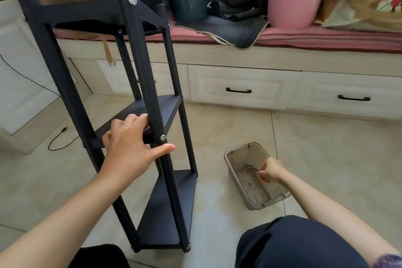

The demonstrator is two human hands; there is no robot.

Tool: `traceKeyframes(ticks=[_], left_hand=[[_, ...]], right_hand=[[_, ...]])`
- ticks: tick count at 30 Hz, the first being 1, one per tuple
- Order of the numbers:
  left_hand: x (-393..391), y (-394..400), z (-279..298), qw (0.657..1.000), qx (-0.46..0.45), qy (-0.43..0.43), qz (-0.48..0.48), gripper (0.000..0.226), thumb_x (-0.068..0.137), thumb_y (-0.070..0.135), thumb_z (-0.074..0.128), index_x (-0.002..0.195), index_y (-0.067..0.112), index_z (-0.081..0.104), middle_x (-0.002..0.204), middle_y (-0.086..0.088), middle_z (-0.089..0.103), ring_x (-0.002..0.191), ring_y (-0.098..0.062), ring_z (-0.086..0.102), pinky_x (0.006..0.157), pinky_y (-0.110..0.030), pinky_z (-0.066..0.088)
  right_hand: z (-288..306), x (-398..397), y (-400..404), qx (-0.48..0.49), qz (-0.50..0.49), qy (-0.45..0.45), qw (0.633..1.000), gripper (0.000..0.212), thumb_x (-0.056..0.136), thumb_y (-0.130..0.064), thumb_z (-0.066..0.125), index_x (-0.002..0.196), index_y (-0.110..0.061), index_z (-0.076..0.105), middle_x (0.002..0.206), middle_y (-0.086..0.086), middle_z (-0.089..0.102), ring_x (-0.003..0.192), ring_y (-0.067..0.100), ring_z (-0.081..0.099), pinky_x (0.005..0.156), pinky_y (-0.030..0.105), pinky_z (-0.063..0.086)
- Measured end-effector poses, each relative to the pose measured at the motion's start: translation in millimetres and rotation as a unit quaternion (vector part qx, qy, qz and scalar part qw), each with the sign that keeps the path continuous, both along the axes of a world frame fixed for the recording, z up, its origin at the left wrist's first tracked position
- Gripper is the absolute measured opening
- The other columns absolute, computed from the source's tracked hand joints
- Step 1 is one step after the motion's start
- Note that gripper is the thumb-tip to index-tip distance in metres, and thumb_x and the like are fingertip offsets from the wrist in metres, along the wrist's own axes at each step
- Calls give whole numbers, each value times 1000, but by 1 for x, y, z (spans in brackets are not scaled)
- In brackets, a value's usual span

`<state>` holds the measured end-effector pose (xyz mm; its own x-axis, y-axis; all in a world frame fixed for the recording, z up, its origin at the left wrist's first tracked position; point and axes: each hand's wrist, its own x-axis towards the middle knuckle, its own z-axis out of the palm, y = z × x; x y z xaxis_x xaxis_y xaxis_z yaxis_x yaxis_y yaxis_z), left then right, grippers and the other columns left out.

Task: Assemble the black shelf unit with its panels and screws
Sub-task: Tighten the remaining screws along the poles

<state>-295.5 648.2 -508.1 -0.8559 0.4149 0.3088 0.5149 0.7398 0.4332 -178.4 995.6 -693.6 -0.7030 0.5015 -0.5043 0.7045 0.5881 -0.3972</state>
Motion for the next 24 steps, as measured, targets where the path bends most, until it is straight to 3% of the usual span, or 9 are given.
traceKeyframes(ticks=[5,8,10,13,16,19,24], left_hand=[[5,8,1,1000,-13,3,-6,43,64,62,80,78,39,45,88,21,45,100,-12,34,88,-38,26],[7,12,-3,999,-30,7,-10,46,63,59,83,82,38,47,87,23,43,99,-12,34,91,-37,27],[7,12,-5,999,-30,11,-10,44,63,56,86,83,38,51,87,23,44,99,-11,35,93,-39,28],[4,13,-7,1000,-17,13,-6,42,64,54,86,79,38,50,86,23,46,99,-11,35,94,-39,29],[4,17,-8,1000,-19,22,-6,45,64,53,86,80,39,47,86,22,43,98,-11,34,95,-41,30],[5,21,-8,999,-40,23,-5,47,66,58,84,85,37,46,91,18,45,99,-11,34,97,-41,31],[10,22,-8,994,-89,62,-5,48,73,65,74,103,32,57,102,14,56,106,-14,50,104,-38,37]], right_hand=[[-15,-6,10,17,-18,-17,1000,16,91,-11,63,84,1,72,85,18,69,76,23,60,70,30,48],[-24,-10,14,6,-34,-15,999,22,93,-16,65,83,2,72,90,20,73,80,27,66,78,33,52],[-27,-11,13,-18,-48,0,999,21,93,-13,67,84,5,72,84,19,73,81,31,69,80,38,55],[-16,-15,7,-43,-27,35,998,20,94,-13,64,75,-7,67,71,8,65,74,26,62,75,37,53],[16,-28,-14,-96,-2,101,990,23,97,-19,60,78,-10,70,76,8,67,73,24,60,71,33,49],[69,-46,-45,-201,-9,216,955,24,99,-19,58,93,-2,74,86,11,72,75,20,63,66,30,52],[176,-65,-98,-254,56,352,899,28,103,-30,50,108,-14,72,98,2,74,90,11,71,77,25,60]])
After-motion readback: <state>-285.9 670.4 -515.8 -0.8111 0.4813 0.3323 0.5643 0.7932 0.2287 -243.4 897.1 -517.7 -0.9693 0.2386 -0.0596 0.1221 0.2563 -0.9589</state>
